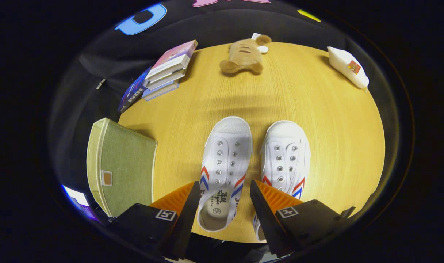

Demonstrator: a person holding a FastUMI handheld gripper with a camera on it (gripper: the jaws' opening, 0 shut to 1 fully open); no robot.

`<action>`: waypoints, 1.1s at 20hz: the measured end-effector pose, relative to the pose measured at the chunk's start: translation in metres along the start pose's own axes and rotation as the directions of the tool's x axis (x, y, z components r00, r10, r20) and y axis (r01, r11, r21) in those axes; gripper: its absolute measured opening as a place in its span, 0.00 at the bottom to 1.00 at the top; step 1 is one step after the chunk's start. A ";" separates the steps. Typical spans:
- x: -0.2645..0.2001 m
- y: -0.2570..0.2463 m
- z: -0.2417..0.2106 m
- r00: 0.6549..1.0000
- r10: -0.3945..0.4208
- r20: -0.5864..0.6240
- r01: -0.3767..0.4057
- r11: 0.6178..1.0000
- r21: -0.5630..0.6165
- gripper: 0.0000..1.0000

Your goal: Open the storage box then place both shoes into the box .Put the left shoe in first, then the right shoe, with the right side of both shoes facing outward in a uniform manner.

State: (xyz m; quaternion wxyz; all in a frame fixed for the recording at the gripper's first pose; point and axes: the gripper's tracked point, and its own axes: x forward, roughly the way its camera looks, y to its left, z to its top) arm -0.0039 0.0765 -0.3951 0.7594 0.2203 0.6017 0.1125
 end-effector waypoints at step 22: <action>-0.018 0.011 -0.001 0.998 0.028 -0.053 -0.022 0.994 0.110 0.07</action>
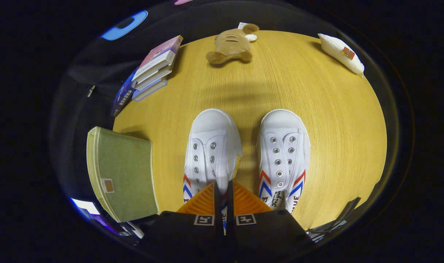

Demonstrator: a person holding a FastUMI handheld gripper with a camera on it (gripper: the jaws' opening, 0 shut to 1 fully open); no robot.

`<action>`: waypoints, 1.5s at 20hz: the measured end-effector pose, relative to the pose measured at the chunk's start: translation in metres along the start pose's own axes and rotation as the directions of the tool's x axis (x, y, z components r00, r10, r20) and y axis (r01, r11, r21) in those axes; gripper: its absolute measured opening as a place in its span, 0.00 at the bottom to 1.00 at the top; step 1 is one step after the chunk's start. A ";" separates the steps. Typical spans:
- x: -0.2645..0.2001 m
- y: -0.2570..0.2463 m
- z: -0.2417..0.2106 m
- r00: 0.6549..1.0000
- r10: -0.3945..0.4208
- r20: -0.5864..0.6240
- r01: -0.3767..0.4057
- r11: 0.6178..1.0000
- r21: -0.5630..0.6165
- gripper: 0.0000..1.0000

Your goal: Open the storage box then place both shoes into the box .Put the left shoe in first, then the right shoe, with the right side of both shoes facing outward in a uniform manner.

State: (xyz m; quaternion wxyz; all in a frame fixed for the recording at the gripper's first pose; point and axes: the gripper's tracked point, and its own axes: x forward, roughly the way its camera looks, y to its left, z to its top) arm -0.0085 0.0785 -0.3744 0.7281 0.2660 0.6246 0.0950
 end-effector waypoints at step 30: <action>0.044 0.317 -0.064 0.991 0.092 -0.099 -0.080 0.989 0.121 0.07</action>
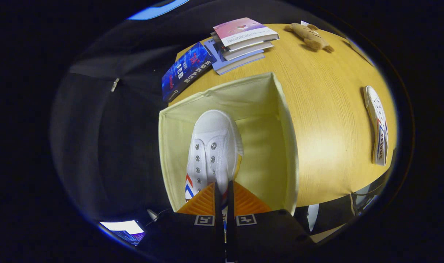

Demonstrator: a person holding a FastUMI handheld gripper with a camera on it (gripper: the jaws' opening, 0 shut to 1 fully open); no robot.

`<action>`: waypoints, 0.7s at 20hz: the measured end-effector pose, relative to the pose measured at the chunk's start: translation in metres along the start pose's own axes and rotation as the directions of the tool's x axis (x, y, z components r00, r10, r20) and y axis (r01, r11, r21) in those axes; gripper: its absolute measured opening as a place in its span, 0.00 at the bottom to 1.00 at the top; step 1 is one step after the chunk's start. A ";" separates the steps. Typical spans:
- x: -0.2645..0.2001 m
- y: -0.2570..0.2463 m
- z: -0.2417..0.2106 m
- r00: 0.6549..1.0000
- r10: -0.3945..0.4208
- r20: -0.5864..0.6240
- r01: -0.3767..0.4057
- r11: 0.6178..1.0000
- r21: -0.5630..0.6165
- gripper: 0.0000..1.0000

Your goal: Open the storage box then place both shoes into the box .Put the left shoe in first, then the right shoe, with the right side of both shoes facing outward in a uniform manner.

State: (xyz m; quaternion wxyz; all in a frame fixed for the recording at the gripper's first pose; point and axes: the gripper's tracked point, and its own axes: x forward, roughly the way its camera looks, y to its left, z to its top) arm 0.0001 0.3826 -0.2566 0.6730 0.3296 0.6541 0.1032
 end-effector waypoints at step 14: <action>0.027 0.028 -0.009 0.994 0.086 -0.073 -0.087 0.996 -0.007 0.66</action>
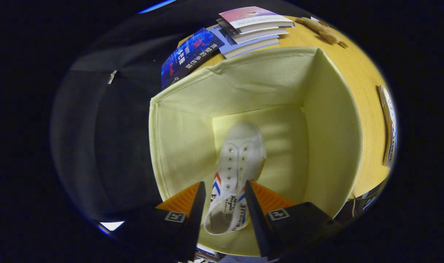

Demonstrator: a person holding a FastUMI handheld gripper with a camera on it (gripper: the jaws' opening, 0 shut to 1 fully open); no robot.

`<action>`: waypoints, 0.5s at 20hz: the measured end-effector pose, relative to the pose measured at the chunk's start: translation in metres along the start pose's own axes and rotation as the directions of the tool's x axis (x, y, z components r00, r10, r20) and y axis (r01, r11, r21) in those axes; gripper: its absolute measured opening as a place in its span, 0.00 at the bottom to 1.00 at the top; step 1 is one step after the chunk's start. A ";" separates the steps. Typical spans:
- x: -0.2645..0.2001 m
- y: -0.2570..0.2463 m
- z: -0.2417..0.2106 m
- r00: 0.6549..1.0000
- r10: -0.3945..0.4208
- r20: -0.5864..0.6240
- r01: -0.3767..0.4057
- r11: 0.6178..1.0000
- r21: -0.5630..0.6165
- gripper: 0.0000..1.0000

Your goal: Open the storage box then place both shoes into the box .Put the left shoe in first, then the right shoe, with the right side of both shoes facing outward in a uniform manner.

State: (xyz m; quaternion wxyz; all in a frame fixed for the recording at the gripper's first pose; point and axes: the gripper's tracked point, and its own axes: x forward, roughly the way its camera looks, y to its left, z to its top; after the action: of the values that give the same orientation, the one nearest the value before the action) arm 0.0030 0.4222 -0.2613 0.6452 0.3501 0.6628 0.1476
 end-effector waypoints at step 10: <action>-0.082 0.007 0.003 0.985 0.171 0.014 -0.171 0.985 0.014 0.98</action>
State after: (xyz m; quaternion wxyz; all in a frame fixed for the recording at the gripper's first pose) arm 0.0018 0.3729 -0.1955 0.6318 0.4116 0.6272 0.1950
